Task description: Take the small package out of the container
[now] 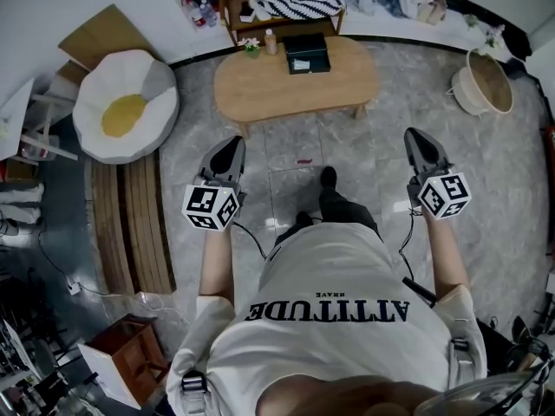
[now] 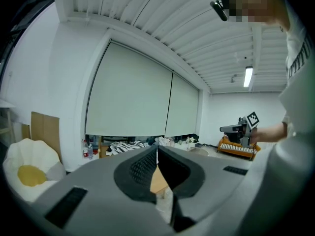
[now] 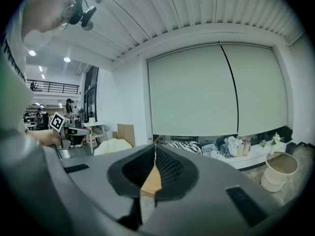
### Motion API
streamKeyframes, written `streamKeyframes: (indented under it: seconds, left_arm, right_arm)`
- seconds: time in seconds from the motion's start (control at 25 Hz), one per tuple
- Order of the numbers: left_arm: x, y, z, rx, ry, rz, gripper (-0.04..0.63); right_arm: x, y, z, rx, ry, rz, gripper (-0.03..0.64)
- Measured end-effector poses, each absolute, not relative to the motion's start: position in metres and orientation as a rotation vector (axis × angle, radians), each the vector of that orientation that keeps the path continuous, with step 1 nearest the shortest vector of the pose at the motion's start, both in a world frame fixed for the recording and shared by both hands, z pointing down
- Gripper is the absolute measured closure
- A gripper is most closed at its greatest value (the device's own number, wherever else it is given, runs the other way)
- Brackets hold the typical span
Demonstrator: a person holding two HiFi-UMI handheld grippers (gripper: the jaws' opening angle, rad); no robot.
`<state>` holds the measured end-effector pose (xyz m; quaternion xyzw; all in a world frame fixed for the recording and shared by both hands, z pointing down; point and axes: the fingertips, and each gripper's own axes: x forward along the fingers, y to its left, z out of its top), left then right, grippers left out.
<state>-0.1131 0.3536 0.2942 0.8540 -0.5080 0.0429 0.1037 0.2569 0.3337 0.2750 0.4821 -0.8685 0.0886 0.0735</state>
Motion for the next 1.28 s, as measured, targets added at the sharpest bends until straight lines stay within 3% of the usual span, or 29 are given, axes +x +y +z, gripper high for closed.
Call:
streamKeyframes:
  seconds: [1.28]
  left_arm:
    - [-0.062,0.135,0.291,2.401,-1.713,0.161,0.569]
  right_arm:
    - [0.285,0.053,0.299,1.184,-2.714,0.356,0.595]
